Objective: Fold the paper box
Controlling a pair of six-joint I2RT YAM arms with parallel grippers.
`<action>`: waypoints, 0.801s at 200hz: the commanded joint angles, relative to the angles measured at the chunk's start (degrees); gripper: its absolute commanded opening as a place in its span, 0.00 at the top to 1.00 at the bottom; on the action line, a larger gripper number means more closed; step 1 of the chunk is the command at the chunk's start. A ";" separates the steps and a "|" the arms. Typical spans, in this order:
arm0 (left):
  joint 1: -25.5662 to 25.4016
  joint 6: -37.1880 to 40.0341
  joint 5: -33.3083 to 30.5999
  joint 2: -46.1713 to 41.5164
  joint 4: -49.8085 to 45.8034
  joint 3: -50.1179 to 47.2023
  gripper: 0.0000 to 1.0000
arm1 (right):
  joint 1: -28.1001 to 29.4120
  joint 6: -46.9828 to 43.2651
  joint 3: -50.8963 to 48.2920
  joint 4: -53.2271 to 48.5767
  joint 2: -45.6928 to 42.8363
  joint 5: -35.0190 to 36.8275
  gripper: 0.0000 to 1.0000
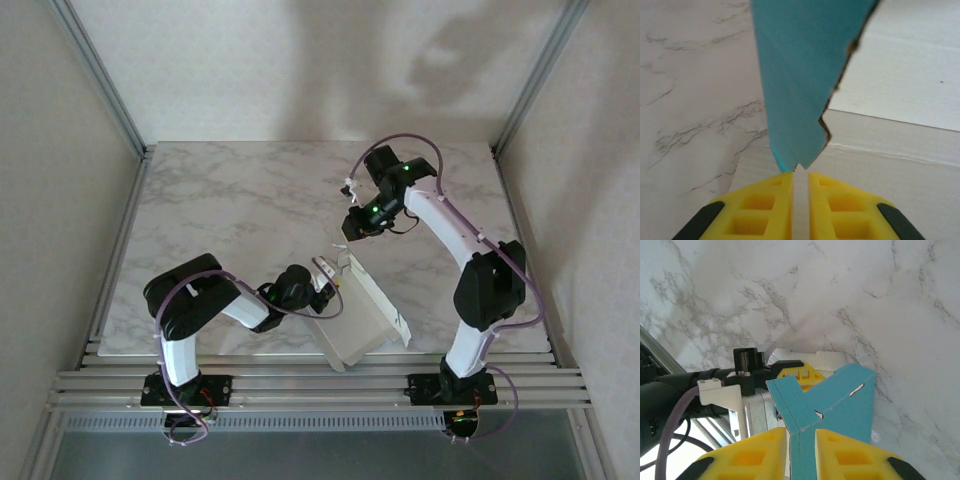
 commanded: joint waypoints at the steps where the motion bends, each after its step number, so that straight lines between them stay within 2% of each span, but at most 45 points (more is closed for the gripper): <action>1: -0.50 3.75 3.83 1.41 -8.36 0.30 0.84 | -0.16 -2.02 -1.42 2.53 -2.91 -1.13 0.75; 42: -0.25 4.50 3.01 2.60 -9.50 1.37 0.85 | -0.12 -2.28 -0.30 4.20 -2.22 -0.29 0.67; 75: 0.30 2.47 3.22 0.11 -8.99 0.58 0.85 | -0.16 1.07 -1.93 9.01 -3.85 7.92 0.67; 84: 0.53 1.88 3.46 -1.11 -9.96 0.83 0.85 | -0.48 2.31 -2.67 10.29 -4.66 9.41 0.64; 110: 1.69 -0.44 6.17 -4.40 -15.38 3.15 0.83 | -3.27 6.60 -8.53 14.25 -7.62 7.30 0.59; 139: 3.15 -2.99 9.51 -7.47 -22.88 7.45 0.76 | -7.55 12.74 -20.69 22.27 -14.15 5.70 0.58; 148: 3.92 -4.27 10.95 -7.85 -25.14 9.29 0.67 | -9.02 13.92 -23.72 24.20 -15.85 4.19 0.57; 160: 5.43 -5.89 14.70 -7.25 -28.90 12.67 0.63 | -11.29 15.98 -27.76 26.93 -17.77 1.35 0.55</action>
